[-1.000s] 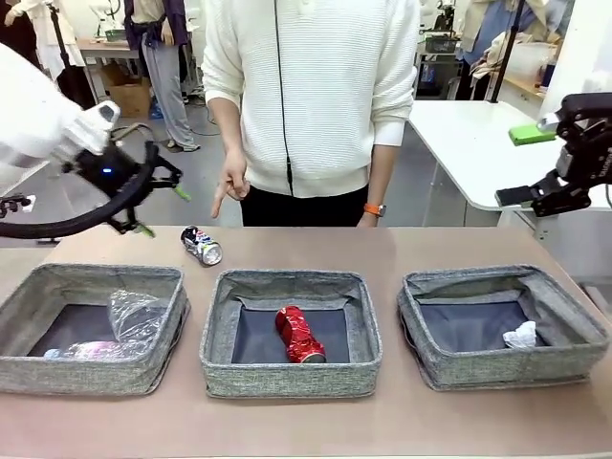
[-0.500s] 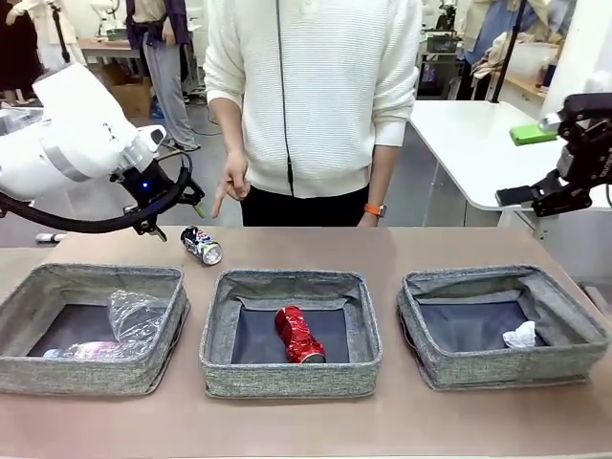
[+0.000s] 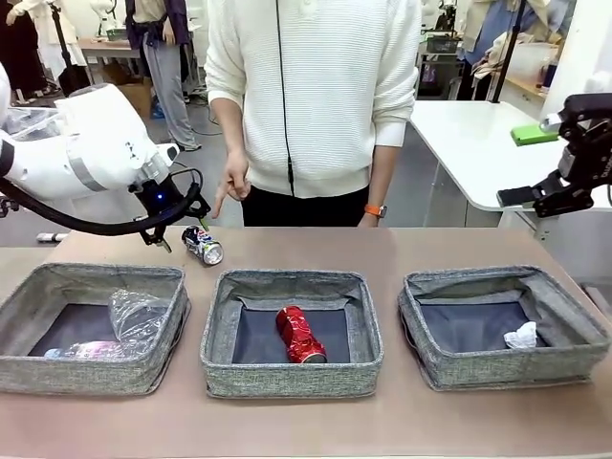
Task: Sort the waste into the appropriate baskets.
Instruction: Pick up the waste item pointed out by the person.
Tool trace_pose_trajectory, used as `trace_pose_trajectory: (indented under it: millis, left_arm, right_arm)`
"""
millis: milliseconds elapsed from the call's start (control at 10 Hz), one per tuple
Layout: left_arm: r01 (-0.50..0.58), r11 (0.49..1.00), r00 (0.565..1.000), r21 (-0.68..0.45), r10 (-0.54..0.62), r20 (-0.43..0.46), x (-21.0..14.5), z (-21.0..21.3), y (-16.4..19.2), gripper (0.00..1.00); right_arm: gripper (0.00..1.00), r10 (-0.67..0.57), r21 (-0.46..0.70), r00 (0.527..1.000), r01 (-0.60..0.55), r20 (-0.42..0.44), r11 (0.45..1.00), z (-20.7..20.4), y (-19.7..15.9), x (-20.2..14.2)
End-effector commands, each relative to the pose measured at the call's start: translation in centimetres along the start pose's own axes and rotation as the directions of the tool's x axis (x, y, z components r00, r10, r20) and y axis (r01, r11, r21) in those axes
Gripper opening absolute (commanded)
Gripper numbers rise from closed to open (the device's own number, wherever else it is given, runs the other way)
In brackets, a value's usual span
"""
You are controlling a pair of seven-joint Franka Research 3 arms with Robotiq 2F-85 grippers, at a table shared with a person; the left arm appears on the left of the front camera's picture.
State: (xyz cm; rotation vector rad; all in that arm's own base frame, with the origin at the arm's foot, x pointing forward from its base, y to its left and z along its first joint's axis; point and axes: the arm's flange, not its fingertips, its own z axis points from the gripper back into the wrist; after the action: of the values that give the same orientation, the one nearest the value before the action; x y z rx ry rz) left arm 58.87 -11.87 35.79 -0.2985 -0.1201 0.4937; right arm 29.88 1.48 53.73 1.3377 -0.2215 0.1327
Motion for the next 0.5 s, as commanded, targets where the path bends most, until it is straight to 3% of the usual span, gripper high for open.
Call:
trace_pose_trajectory:
  millis: [0,400]
  left_arm:
    - [-0.029,0.999,1.0,0.03,0.029,0.0,0.6,-0.1,-0.7,1.0]
    - [-0.051,0.996,0.998,0.069,0.053,-0.024,1.8,-2.2,-2.0,1.0]
  right_arm:
    - [1.0,-0.004,0.021,1.0,0.004,0.011,1.0,-0.2,0.3,0.0]
    - [1.0,-0.004,0.021,1.0,0.004,0.011,1.0,-0.2,0.3,0.0]
